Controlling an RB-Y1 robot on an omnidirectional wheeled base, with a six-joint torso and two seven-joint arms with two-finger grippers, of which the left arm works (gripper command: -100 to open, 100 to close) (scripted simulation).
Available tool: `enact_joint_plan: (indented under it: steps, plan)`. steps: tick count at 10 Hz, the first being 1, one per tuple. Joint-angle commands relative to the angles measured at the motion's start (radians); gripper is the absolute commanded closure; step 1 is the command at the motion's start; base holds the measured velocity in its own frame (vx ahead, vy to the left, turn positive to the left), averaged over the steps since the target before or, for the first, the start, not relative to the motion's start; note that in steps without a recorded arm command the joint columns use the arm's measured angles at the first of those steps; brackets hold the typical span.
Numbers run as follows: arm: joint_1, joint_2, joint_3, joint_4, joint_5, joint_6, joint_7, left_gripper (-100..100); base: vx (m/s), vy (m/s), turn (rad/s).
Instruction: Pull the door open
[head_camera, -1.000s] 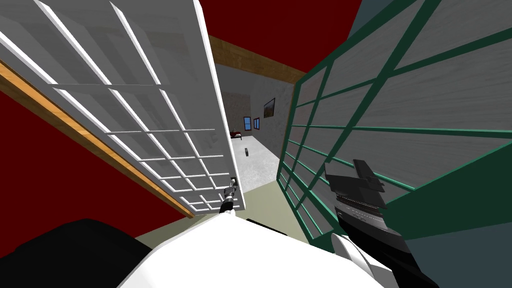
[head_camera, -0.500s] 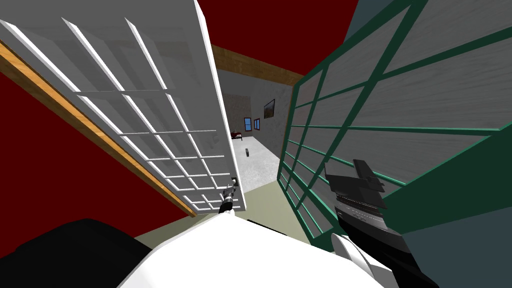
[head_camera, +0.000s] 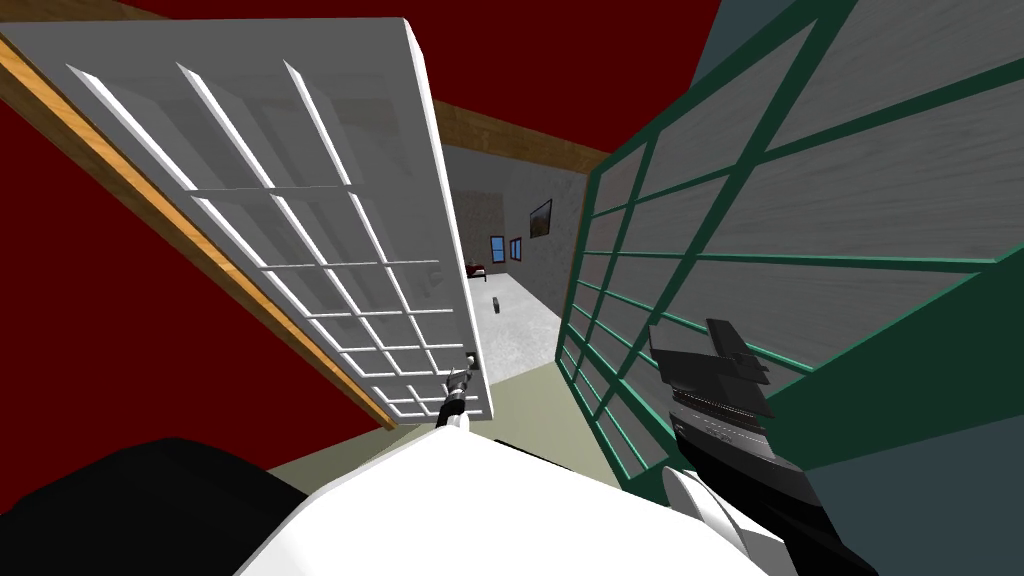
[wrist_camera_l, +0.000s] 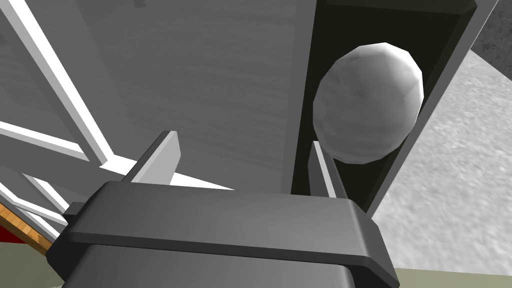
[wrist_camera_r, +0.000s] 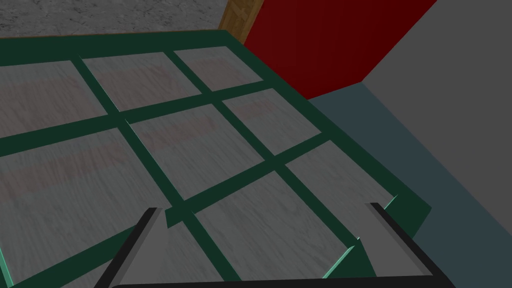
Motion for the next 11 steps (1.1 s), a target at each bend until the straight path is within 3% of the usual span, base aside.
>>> enact_joint_plan:
  steps: [1,6,7,8,9,11]
  plan:
    - [-0.006,-0.014,-0.011,-0.028,-0.006,-0.003,-0.003,-100,-0.001,-0.006,0.003]
    - [-0.016,-0.014,-0.005,-0.031,-0.003,0.014,-0.01,-100,0.0,-0.005,0.008]
    - [-0.037,-0.012,0.007,-0.039,0.002,0.048,-0.024,-100,-0.015,-0.015,0.044]
    - [-0.037,-0.012,0.007,-0.039,0.002,0.048,-0.024,-100,-0.019,-0.014,0.025]
    - [-0.047,-0.011,0.012,-0.042,0.005,0.065,-0.03,-100,-0.022,-0.016,0.025]
    - [-0.047,-0.011,0.012,-0.042,0.005,0.065,-0.03,-100,-0.005,-0.005,0.013]
